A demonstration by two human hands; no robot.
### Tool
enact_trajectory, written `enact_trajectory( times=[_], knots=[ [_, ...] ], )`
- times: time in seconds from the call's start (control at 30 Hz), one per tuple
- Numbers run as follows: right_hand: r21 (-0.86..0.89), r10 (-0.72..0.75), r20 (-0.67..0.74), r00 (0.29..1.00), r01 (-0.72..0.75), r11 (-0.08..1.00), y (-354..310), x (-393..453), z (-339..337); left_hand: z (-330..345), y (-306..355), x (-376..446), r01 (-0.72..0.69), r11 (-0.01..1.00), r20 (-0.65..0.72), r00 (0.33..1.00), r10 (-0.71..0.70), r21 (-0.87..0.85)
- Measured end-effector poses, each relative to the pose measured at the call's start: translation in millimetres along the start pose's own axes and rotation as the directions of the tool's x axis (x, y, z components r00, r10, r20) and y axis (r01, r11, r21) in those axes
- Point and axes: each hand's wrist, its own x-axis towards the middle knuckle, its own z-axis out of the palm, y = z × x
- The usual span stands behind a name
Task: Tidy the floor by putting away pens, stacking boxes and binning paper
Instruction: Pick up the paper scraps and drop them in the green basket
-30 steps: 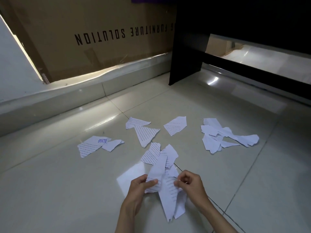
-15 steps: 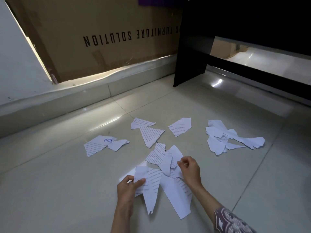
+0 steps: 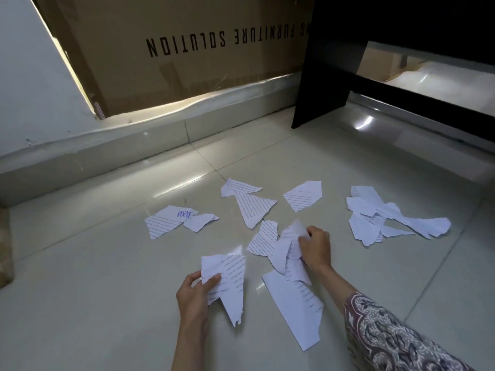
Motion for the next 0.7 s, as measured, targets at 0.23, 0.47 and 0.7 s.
enact_trajectory(
  times=[0.23,0.47,0.7],
  knots=[
    [0.418,0.063,-0.315,0.947,0.079,0.905,-3.9,0.3,-18.1,23.5,-5.2,-5.1,0.002,1.000,0.062,0.998,-0.003,0.006],
    [0.352,0.126,0.245,0.961,-0.210,0.912,-4.8,-19.4,4.2,28.3,-6.4,-5.5,0.002,1.000,0.059,0.998,-0.002,0.000],
    [-0.076,0.115,0.176,0.978,-0.103,0.992,-17.7,-34.8,21.4,21.5,-1.5,-5.8,-0.014,1.000,0.029,0.999,0.013,0.009]
  ],
)
